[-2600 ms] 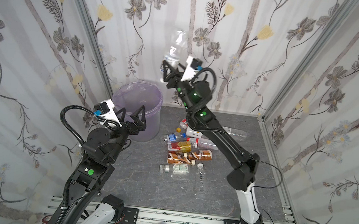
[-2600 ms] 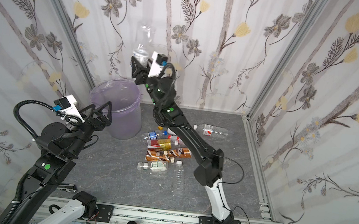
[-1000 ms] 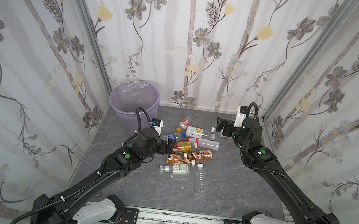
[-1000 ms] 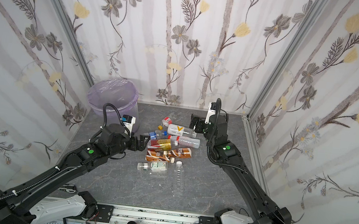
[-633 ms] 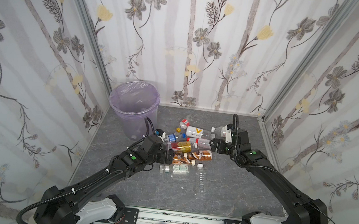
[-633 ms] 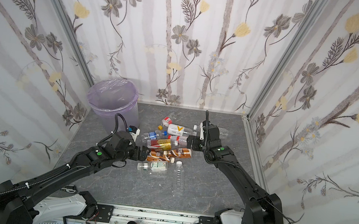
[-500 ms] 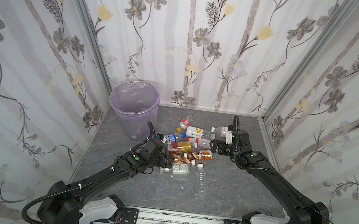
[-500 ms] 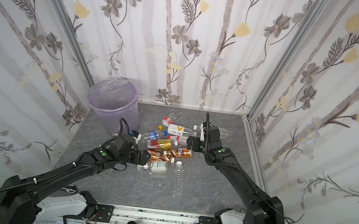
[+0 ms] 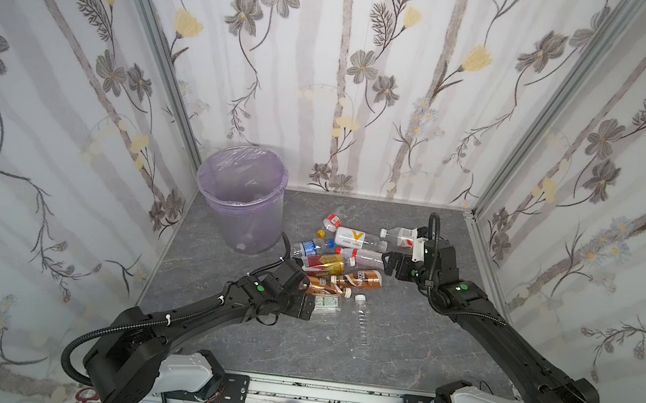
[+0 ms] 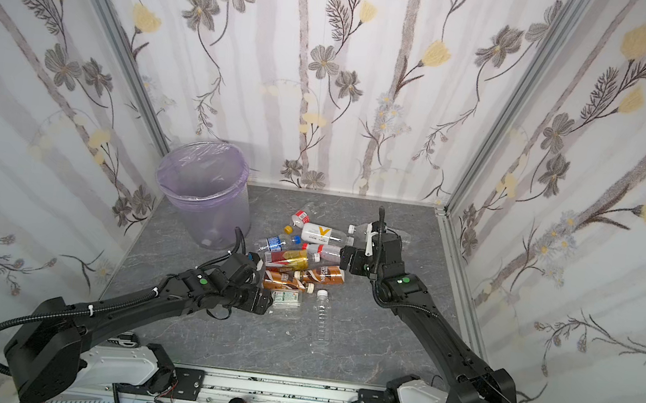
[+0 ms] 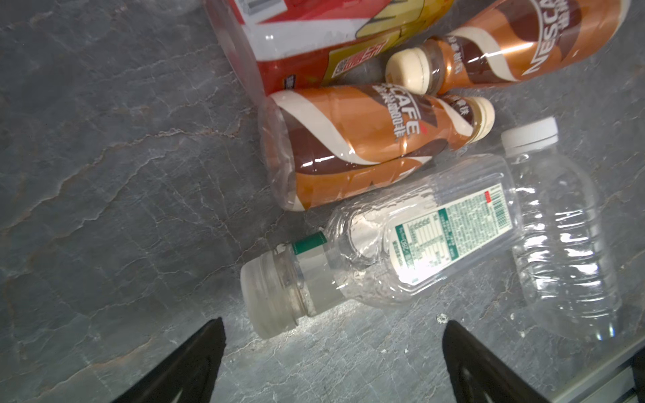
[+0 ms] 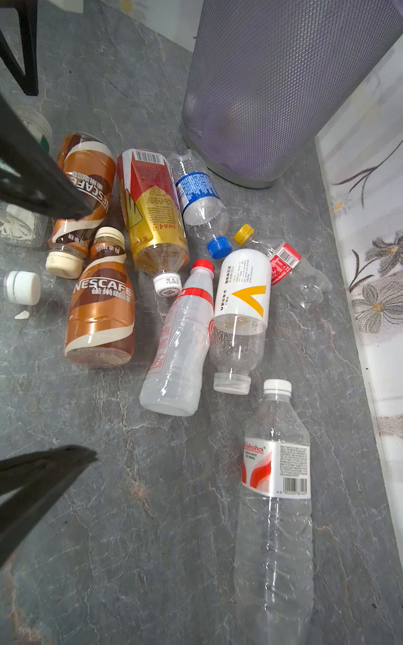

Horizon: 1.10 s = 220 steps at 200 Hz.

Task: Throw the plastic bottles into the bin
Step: 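Lower both grippers to the cluster and grasp a small clear bottle with the right gripper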

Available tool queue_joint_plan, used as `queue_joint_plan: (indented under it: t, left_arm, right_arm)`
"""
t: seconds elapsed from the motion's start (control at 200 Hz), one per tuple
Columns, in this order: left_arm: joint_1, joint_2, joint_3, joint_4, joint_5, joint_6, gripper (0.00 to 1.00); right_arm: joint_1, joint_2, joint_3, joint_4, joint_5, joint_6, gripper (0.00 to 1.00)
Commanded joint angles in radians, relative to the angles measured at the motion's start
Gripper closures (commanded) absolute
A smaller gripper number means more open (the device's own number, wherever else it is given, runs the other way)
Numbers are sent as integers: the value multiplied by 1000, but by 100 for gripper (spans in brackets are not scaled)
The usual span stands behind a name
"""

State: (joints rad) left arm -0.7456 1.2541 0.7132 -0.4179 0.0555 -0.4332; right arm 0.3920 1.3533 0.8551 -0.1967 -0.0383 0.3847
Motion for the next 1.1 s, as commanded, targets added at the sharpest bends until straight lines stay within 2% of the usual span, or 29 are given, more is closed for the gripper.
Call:
queue_joint_plan:
  t: [0.0,0.265,0.584,0.939,1.094]
  left_arm:
    - [-17,33,14,-13,-16,39,0]
    - [-66,134,72,-18,-74,79,0]
    - [-90,180,130,-19,-124,73,0]
    - [-92,166,133,-32,-190,65,0]
    - [-93,124,131,-30,-204,28,0]
  right_arm:
    - [-5,-13,-18,74,-9,20,0]
    - [-11,-14,-46,103,-21,33,0]
    - [-17,-19,-52,126,-24,35,0]
    - [-27,-18,-63,134,-43,38,0]
    - [-15,-22,-93,155,-122,73,0]
